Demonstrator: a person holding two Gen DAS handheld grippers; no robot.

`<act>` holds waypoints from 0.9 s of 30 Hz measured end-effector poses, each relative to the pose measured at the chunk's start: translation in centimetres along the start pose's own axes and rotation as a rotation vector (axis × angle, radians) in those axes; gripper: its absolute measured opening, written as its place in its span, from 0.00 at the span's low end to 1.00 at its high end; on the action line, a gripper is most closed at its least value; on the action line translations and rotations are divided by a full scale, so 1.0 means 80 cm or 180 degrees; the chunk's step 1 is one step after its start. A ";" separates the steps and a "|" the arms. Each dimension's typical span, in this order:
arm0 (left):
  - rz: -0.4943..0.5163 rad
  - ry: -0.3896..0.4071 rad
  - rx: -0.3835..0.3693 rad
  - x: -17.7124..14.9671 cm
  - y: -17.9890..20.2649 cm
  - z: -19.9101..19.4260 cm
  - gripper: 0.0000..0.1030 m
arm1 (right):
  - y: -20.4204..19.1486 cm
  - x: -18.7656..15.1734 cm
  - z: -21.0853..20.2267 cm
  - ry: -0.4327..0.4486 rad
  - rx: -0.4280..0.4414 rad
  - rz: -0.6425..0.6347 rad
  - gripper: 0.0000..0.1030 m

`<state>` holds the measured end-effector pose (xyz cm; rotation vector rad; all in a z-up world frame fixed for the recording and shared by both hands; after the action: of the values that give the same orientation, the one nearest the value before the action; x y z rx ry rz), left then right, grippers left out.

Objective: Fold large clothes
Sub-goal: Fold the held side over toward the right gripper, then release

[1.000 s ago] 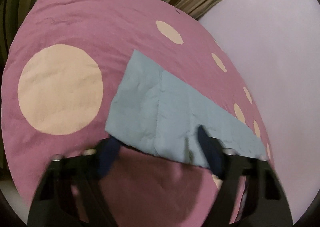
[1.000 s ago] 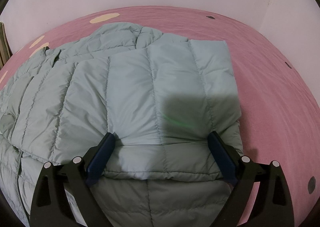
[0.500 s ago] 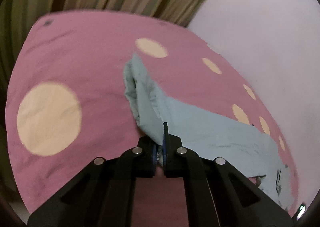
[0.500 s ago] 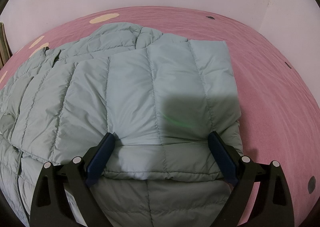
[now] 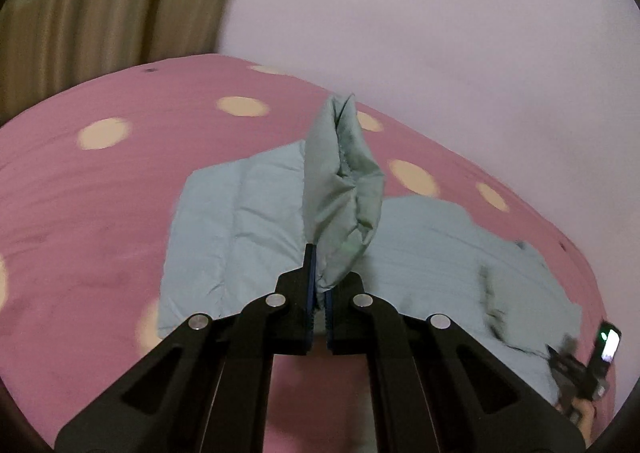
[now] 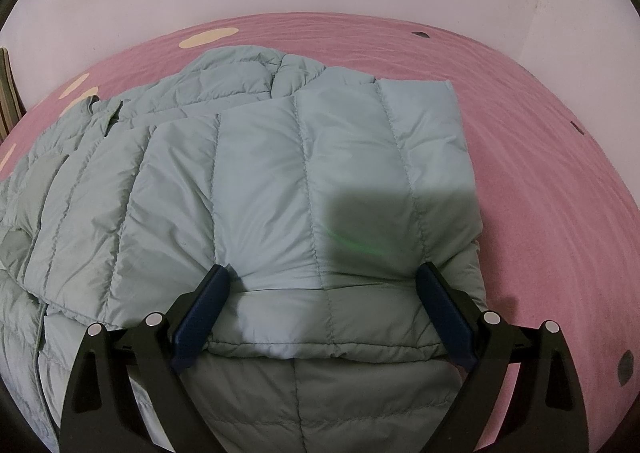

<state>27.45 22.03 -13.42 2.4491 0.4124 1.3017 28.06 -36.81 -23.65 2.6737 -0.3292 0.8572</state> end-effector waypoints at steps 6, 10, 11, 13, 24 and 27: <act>0.0394 -0.0253 -0.0322 -0.024 0.111 0.062 0.03 | -0.001 0.001 0.000 -0.0002 0.0009 0.0007 0.91; 0.0578 -0.0406 -0.0464 -0.045 0.161 0.095 0.03 | 0.000 0.001 0.000 -0.0004 0.0009 0.0009 0.91; 0.0623 -0.0449 -0.0495 -0.050 0.173 0.103 0.03 | 0.000 0.001 0.000 -0.0003 0.0007 0.0010 0.91; 0.0721 -0.0508 -0.0528 -0.061 0.195 0.116 0.03 | 0.000 0.001 0.000 -0.0004 0.0007 0.0009 0.91; 0.1100 -0.0836 -0.0660 -0.138 0.300 0.172 0.03 | 0.003 0.001 0.000 -0.0003 0.0012 0.0016 0.91; 0.1145 -0.0906 -0.0707 -0.151 0.315 0.182 0.03 | 0.003 0.001 0.000 -0.0003 0.0020 0.0023 0.91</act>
<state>35.51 -7.85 -19.34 2.5351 -0.2432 1.0293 28.09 -37.05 -23.54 2.6804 -0.3373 0.8606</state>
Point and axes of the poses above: each gripper's, at about its wrist camera, not at the fingertips, and z roughly the way its jaws point, y to its right, x to its top, the point moved 4 cm from there along z, roughly the way its jaws point, and after that the axes turned 13 degrees about -x, right-handed, at the moved point
